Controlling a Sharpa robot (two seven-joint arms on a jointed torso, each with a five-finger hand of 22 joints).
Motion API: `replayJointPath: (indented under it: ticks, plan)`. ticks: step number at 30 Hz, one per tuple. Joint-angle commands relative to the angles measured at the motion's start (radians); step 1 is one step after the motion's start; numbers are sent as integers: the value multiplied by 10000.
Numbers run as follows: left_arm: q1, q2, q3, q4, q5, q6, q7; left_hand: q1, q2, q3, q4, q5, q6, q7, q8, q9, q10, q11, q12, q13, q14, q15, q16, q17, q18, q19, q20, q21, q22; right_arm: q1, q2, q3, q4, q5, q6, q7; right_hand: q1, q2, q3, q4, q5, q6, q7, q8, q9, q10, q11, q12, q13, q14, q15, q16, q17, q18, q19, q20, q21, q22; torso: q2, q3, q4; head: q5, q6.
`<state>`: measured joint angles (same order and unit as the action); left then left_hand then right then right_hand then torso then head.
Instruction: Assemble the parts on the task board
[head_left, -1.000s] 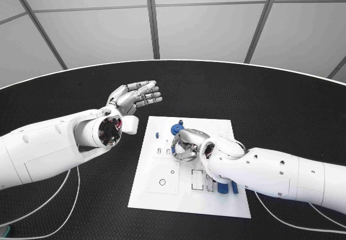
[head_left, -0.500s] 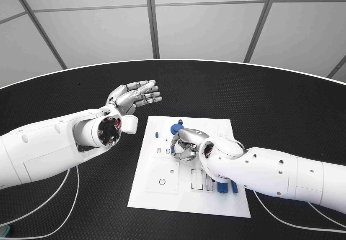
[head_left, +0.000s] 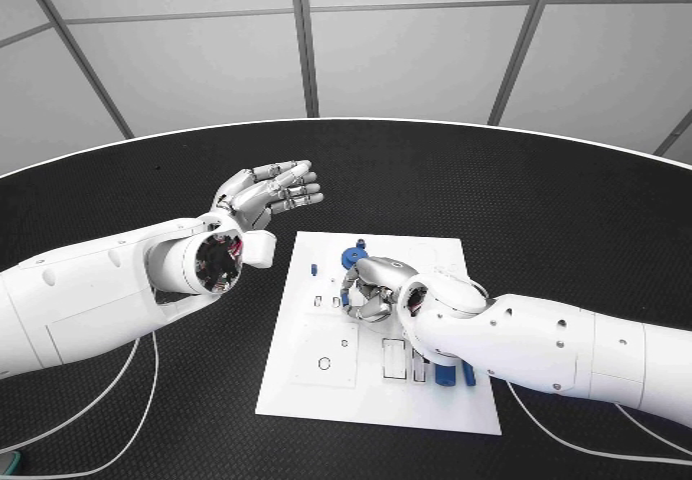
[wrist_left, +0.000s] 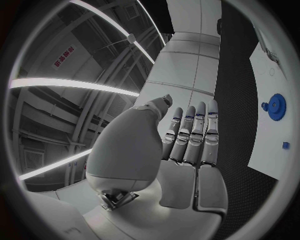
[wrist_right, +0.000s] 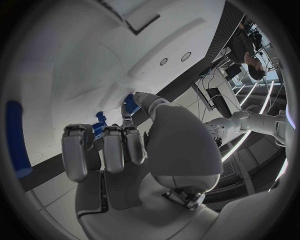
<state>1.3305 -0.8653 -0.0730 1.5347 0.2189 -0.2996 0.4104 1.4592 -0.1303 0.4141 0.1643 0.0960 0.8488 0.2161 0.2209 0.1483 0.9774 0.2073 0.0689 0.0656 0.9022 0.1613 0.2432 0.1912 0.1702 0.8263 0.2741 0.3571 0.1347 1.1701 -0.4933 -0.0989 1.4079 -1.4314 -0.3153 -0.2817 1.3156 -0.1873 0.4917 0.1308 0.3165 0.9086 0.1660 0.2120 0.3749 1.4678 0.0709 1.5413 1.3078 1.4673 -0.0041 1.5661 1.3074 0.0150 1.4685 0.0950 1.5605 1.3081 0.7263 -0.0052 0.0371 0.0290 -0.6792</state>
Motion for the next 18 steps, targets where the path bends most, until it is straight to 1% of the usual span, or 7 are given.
replayJointPath:
  ticks: [1, 8, 18]
  plan:
    - [0, 0, 0, -2, 0, 3, -2, -76, -58, 72, -6, -34, -51, 448, -50, -8, -68, 0, -31, -3, -18, 52, -55, 14, 119, -68, 32, 39, -14, 0, 2, 0, -6, 0, -13, 0, -104, -49, -49, -46, -95, -145, 11, -90, -41, 728, 91, -68, 2314, 1002, 85, 3, 2484, -107, 943, 95, -34, 2497, -2, 1, -6, -3, -3]
    - [0, -6, 0, -5, 0, 9, -8, -76, -58, 72, -6, -34, -51, 448, -50, -8, -68, 0, -31, -3, -18, 52, -55, 14, 119, -68, 32, 39, -14, 0, 3, 0, -16, 0, -45, 4, -196, -176, -109, -46, -190, -354, 79, -220, -84, 598, 156, -216, 2185, 993, 142, -9, 2446, -95, 921, 149, -71, 2463, -3, -4, 4, -13, -3]
    - [0, -10, 0, -13, 0, 13, -11, -76, -58, 72, -6, -34, -51, 448, -50, -8, -68, 0, -31, -3, -18, 52, -55, 14, 119, -68, 32, 39, -14, 0, 14, 0, -24, 0, -65, 51, -261, -255, -185, -35, -263, -488, 113, -298, -108, 501, 192, -323, 2090, 982, 175, -25, 2395, -84, 899, 184, -110, 2428, -6, 3, -8, -15, -11]
